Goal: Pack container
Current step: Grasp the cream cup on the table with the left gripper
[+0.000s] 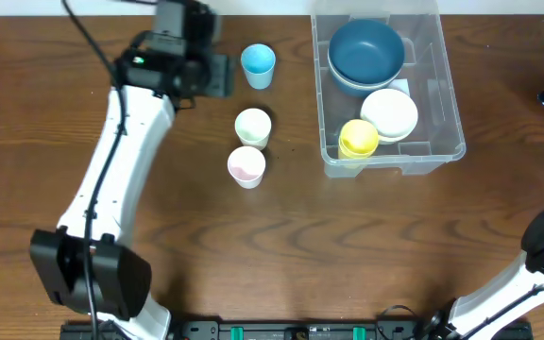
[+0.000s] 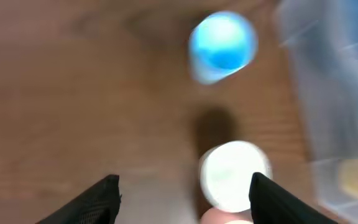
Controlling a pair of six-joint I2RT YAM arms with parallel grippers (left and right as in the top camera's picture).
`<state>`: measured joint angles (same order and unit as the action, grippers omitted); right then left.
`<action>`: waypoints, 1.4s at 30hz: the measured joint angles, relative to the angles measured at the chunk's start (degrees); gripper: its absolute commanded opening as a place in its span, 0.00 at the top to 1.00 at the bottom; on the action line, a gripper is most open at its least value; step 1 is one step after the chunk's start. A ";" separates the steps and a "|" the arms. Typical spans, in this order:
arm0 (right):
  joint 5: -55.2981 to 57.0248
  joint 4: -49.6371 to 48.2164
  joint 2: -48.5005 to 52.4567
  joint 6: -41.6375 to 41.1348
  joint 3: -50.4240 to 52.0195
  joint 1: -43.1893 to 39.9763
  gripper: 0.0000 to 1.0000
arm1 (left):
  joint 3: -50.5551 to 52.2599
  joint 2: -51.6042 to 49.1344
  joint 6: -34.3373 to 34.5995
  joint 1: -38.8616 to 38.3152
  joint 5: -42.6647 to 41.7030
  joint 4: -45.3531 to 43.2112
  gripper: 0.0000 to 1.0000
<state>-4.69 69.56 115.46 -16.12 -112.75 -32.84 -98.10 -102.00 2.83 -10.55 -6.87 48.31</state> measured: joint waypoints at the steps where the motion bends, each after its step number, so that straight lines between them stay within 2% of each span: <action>1: 0.00 0.00 0.00 0.00 0.02 0.00 0.01 | 0.28 -0.72 -0.07 0.70 -0.04 0.70 0.33; 9: -0.02 0.00 0.00 0.00 0.02 0.00 0.01 | 3.45 -7.41 -3.69 1.60 -3.30 2.73 0.34; 28: 0.00 0.00 0.00 0.00 0.02 0.00 0.01 | 5.73 -9.29 -8.28 -2.19 -5.29 0.87 0.34; 37: 0.00 0.00 0.00 0.00 0.00 -0.02 0.01 | 5.73 -15.10 -8.70 -2.32 -5.44 0.70 0.36; 40: 0.00 0.00 0.00 0.00 0.02 0.00 0.01 | 5.84 -16.70 -8.76 -2.32 -5.44 0.46 0.48; 42: 0.00 0.00 0.00 0.00 0.02 0.00 0.01 | 5.92 -16.90 -8.70 -2.32 -5.42 0.07 0.65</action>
<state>-4.69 69.56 115.46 -16.12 -112.73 -32.84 -92.18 -118.89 -5.87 -12.86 -12.29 48.38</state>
